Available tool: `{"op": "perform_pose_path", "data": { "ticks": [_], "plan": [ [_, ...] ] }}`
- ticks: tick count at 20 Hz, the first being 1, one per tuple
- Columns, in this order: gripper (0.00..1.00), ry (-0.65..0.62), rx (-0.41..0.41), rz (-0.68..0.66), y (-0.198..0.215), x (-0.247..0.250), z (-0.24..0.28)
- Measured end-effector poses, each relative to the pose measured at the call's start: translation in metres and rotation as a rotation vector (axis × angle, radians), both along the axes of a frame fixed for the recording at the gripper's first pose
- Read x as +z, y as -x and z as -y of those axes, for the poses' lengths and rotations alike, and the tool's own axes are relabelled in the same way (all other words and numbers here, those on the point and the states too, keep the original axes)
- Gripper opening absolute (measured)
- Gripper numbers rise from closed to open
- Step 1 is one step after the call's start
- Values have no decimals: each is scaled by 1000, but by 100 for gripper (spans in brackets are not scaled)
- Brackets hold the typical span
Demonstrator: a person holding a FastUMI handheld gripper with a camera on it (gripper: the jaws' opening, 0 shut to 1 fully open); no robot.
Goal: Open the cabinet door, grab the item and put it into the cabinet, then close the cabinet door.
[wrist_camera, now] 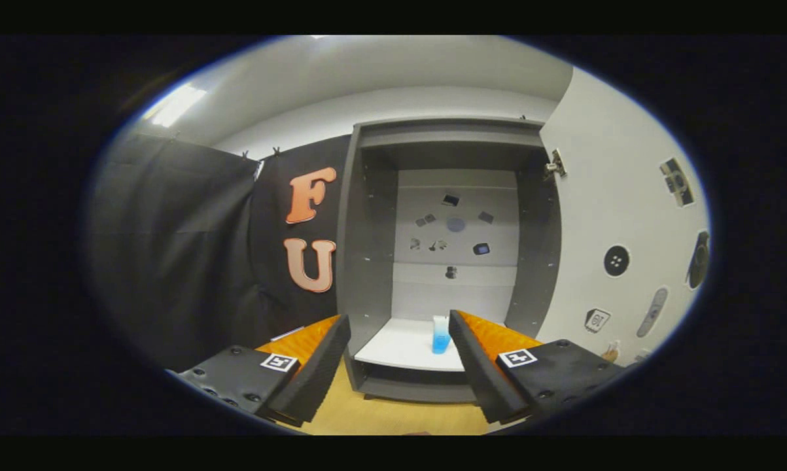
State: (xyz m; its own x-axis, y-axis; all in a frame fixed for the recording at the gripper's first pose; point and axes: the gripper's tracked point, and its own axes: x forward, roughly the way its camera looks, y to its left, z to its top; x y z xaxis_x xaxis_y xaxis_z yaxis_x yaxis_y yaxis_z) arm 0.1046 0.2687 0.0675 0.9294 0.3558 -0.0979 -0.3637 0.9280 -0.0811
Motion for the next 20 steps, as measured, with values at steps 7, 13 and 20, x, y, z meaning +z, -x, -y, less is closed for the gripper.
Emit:
{"op": "perform_pose_path", "data": {
  "ticks": [7,13,20],
  "plan": [
    [96,-27,26,8,95,16,41],
    [96,-51,21,-29,160,17,97],
    [96,-24,-34,-19,218,15,158]
  ]
}}
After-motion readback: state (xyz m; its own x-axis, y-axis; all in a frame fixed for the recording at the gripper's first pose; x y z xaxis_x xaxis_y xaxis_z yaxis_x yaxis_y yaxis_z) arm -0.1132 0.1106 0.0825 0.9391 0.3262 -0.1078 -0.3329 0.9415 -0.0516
